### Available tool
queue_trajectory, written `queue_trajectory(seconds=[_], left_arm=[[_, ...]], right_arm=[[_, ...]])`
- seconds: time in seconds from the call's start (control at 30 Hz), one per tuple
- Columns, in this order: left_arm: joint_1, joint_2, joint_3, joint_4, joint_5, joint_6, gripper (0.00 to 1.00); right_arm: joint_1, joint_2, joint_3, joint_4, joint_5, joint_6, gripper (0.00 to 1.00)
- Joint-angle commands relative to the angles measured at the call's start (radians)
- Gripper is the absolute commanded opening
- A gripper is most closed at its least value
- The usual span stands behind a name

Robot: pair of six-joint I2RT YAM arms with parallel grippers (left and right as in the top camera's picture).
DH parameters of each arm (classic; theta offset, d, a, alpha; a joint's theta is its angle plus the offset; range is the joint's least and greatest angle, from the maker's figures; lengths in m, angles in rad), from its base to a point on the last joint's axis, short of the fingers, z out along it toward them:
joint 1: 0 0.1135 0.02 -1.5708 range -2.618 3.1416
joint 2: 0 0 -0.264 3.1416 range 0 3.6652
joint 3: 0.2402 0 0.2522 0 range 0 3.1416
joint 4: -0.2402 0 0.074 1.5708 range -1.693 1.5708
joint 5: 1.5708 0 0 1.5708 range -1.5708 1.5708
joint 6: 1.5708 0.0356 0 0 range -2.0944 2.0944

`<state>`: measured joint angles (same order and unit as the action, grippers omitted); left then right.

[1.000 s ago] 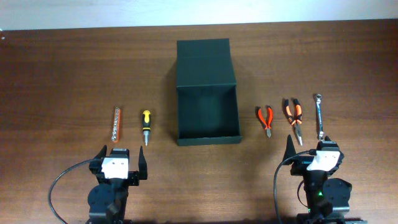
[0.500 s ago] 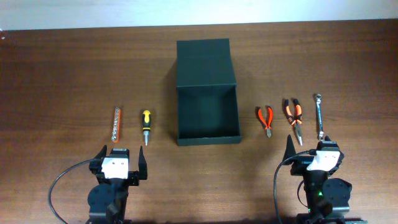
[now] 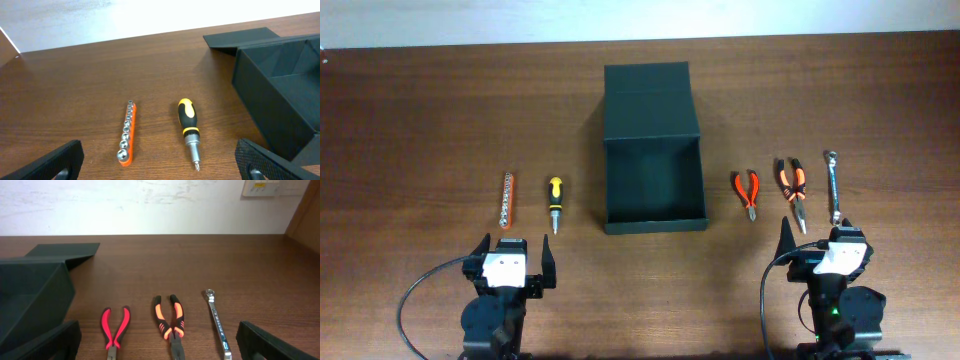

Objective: Pack container

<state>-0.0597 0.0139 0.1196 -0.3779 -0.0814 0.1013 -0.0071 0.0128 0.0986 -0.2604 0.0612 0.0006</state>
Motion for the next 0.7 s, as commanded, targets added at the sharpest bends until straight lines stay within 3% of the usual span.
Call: queue_trajectory(seconds=[0.0,0.2,0.33,0.47,0.67], left_arm=[[-0.003,-0.007,-0.006,0.016,-0.021,0.006,0.99],[-0.003,-0.007,-0.006,0.144,-0.006,0.005,0.99],[-0.003,-0.007,-0.001,0.208,0.040,-0.007,0.99],[-0.003,0.003,0.038,0.149,0.038,-0.010,0.99],[-0.003,0.056,0.105,-0.040,0.021,-0.009,0.99]], right_arm=[[-0.007,-0.007,0.000,0.014,0.002,0.007,0.99],[-0.007,-0.007,0.000,0.068,-0.023,0.007,0.99],[-0.007,-0.007,0.014,0.100,-0.156,0.007,0.99],[-0.007,-0.004,0.089,0.058,-0.198,0.007,0.99],[-0.007,0.146,0.396,-0.193,-0.002,0.006,0.99]])
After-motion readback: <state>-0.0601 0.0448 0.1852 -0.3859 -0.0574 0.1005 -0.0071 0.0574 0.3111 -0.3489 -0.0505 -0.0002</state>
